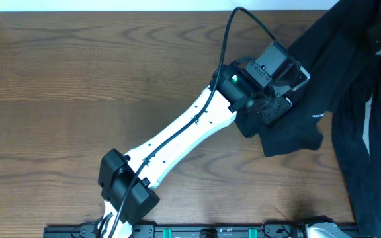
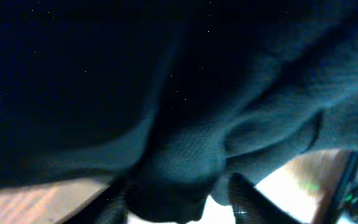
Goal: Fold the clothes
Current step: 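Hold the garment with the left gripper and lift it near the right edge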
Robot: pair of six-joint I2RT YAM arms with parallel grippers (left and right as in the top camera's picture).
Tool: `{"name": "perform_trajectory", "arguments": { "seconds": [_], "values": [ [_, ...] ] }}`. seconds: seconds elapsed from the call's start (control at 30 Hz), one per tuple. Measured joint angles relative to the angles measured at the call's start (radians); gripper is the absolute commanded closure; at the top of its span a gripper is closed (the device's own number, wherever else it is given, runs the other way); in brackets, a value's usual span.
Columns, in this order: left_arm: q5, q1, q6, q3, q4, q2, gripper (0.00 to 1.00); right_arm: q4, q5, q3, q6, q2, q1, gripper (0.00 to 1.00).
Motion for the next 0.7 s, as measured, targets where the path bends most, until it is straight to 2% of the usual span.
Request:
{"name": "perform_trajectory", "arguments": {
  "seconds": [0.07, 0.4, 0.43, 0.47, 0.5, 0.57, 0.7],
  "values": [
    [0.003, 0.000, -0.002, 0.000, 0.002, -0.001, 0.94, 0.000, 0.000, 0.000, 0.000, 0.000, 0.000, 0.98],
    [-0.060, 0.000, -0.001, 0.000, -0.051, -0.026, 0.94, -0.037, 0.001, 0.000, 0.000, 0.000, 0.000, 0.99],
    [-0.067, 0.000, -0.001, 0.000, -0.051, -0.037, 0.83, -0.039, 0.002, 0.000, 0.000, 0.000, 0.000, 0.99],
    [-0.075, 0.000, 0.000, 0.000, -0.048, -0.053, 0.65, -0.039, 0.003, 0.000, 0.000, 0.000, 0.000, 0.99],
    [-0.080, 0.000, -0.003, 0.000, -0.044, -0.065, 0.56, -0.039, 0.003, 0.000, 0.000, 0.000, 0.000, 0.99],
    [-0.085, 0.000, -0.005, 0.000, -0.035, -0.093, 0.44, -0.038, 0.003, 0.000, 0.000, 0.000, 0.000, 0.98],
    [-0.077, 0.000, -0.005, 0.000, -0.010, -0.126, 0.33, -0.036, 0.003, 0.000, 0.000, 0.000, 0.000, 0.99]
  ]
}}
